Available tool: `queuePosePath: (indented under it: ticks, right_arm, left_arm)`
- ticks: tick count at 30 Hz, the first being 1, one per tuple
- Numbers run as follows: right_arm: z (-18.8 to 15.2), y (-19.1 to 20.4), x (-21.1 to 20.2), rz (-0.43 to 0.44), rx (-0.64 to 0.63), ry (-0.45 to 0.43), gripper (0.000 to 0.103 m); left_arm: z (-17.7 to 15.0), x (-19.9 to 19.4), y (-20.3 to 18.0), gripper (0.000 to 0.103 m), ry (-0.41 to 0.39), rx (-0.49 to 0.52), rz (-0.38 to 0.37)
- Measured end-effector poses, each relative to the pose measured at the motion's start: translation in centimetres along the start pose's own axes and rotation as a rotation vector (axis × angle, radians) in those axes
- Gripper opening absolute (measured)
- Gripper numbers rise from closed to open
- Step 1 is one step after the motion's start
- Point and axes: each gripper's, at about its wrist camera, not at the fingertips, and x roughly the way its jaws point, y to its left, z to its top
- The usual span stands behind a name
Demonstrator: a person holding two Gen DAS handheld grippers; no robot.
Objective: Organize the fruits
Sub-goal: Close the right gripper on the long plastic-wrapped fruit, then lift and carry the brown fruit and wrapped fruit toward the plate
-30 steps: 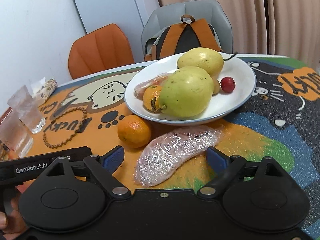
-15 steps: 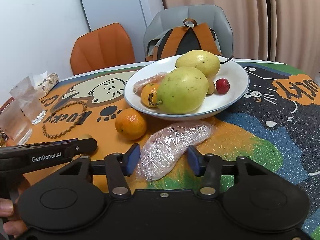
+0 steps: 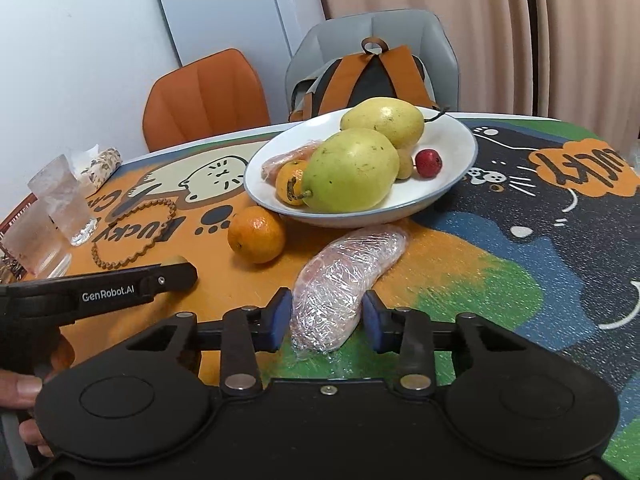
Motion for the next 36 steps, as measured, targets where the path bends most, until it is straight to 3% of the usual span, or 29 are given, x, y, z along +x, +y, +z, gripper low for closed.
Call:
queuePosePath:
  ticks: [5,9,15,22,36]
  right_arm:
    - [0.0,-0.4,-0.3,-0.009,0.027,0.016,0.038]
    - [0.3,0.1,0.3,-0.029,0.010,0.017,0.047]
    - [0.7,0.6,1.2,-0.051,-0.020,0.008,0.048]
    - [0.8,0.2,1.2,-0.052,-0.023,0.006,0.041]
    - [1.2,-0.4,-1.1,-0.038,0.008,-0.046,0.038]
  left_arm:
    - [0.0,-0.1,0.0,0.024,0.000,0.007,0.002]
    - [-0.1,-0.3,0.1,0.023,0.001,-0.003,-0.005]
    - [-0.1,-0.5,0.2,0.023,0.007,-0.014,-0.011]
    - [0.0,-0.7,0.2,0.023,0.006,-0.020,-0.014]
    - [1.0,-2.3,0.0,0.023,-0.037,-0.026,-0.032]
